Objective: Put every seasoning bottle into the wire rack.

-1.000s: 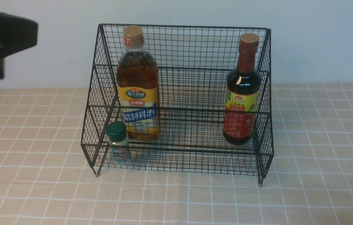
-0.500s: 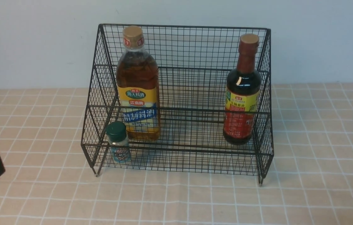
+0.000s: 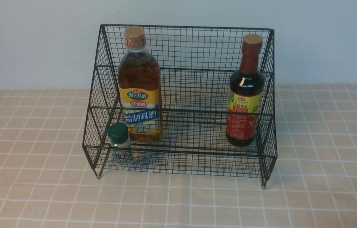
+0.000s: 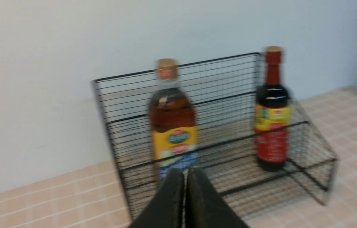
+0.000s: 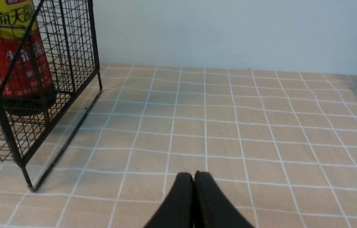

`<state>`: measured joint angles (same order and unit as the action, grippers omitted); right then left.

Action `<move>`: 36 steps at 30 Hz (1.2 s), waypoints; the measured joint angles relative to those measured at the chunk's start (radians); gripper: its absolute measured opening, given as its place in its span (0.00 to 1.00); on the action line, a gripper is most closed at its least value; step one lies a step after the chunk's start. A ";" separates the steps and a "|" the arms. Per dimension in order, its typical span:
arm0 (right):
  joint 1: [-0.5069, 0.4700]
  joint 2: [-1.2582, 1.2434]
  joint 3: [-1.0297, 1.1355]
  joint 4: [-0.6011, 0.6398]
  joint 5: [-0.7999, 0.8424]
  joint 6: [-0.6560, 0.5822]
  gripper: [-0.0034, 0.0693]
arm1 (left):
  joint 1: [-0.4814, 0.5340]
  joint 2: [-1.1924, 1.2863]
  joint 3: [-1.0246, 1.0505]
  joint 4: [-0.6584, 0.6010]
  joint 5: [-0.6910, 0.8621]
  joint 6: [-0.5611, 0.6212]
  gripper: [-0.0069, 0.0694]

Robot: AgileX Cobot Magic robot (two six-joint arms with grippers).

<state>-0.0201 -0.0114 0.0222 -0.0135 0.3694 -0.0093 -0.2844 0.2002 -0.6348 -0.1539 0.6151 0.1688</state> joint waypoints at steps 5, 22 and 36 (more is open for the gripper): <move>0.000 0.000 0.000 0.000 0.000 0.000 0.03 | 0.131 -0.154 0.224 0.083 -0.091 -0.041 0.08; 0.000 0.000 0.000 0.000 0.003 0.000 0.03 | 0.298 -0.212 0.659 0.119 -0.232 -0.052 0.08; 0.000 0.000 0.000 0.000 0.003 0.000 0.03 | 0.292 -0.212 0.660 0.119 -0.236 -0.052 0.08</move>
<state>-0.0201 -0.0114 0.0222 -0.0135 0.3723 -0.0093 0.0077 -0.0114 0.0253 -0.0351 0.3794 0.1167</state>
